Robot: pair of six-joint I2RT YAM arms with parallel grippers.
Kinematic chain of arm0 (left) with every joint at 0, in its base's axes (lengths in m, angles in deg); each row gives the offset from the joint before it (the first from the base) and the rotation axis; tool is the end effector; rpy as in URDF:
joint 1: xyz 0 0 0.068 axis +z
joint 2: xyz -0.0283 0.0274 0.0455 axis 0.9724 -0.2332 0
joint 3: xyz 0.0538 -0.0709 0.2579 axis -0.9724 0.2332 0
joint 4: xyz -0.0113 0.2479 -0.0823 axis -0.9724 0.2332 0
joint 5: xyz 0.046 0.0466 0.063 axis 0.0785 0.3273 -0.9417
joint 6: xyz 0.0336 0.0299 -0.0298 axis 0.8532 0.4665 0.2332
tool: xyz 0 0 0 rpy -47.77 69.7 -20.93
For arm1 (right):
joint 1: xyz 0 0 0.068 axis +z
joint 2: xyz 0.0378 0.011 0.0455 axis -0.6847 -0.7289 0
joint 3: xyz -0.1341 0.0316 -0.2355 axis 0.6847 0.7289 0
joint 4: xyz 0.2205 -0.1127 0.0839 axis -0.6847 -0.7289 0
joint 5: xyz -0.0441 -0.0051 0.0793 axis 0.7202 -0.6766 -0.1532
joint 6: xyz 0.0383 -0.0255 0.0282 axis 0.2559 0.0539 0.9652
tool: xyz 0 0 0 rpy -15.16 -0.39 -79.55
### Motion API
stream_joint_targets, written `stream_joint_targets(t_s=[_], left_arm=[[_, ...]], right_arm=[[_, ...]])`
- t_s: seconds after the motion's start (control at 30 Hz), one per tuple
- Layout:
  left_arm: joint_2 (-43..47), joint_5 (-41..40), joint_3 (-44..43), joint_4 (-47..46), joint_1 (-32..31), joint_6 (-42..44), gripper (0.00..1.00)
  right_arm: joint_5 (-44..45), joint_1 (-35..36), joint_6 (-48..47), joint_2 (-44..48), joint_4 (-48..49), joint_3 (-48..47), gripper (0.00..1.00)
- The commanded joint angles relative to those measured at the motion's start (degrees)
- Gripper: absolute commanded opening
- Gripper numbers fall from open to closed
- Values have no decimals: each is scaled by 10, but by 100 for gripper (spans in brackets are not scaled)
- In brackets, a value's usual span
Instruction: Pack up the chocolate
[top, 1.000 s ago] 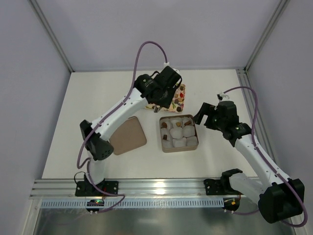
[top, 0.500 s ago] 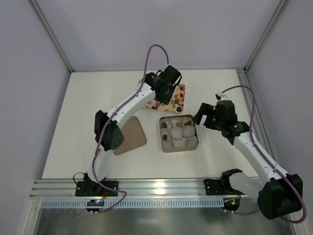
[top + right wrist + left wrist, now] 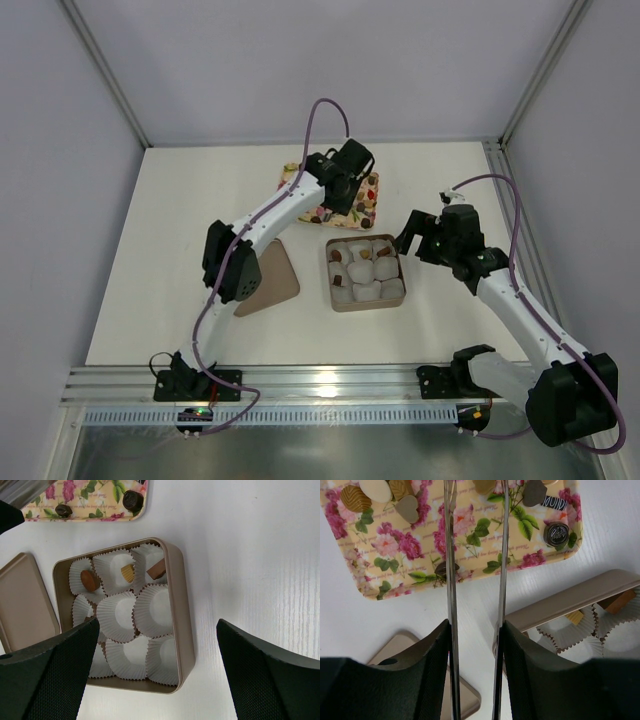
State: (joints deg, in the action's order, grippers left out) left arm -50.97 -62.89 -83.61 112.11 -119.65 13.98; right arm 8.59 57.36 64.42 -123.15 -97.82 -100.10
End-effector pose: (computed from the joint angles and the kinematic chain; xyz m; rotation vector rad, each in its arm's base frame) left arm 0.3605 -0.3237 0.2856 0.5031 2.4955 -0.0114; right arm 0.2167 0.0571 0.2563 0.2233 2.2917 0.4522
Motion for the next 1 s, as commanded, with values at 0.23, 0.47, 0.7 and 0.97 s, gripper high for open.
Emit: stream_joint_targets(t_s=[0.23, 0.47, 0.7, 0.97], left_arm=[[-16, 4, -12, -43, 3, 3, 41], [-14, 7, -8, -32, 4, 3, 39], [-24, 8, -9, -23, 3, 7, 38], [-30, 9, -13, -20, 4, 7, 35]], right_arm=[[7, 2, -14, 3, 16, -17, 99], [5, 2, -13, 3, 20, -11, 99], [3, 2, -11, 0, 26, -8, 99], [5, 2, -11, 3, 24, -7, 99]])
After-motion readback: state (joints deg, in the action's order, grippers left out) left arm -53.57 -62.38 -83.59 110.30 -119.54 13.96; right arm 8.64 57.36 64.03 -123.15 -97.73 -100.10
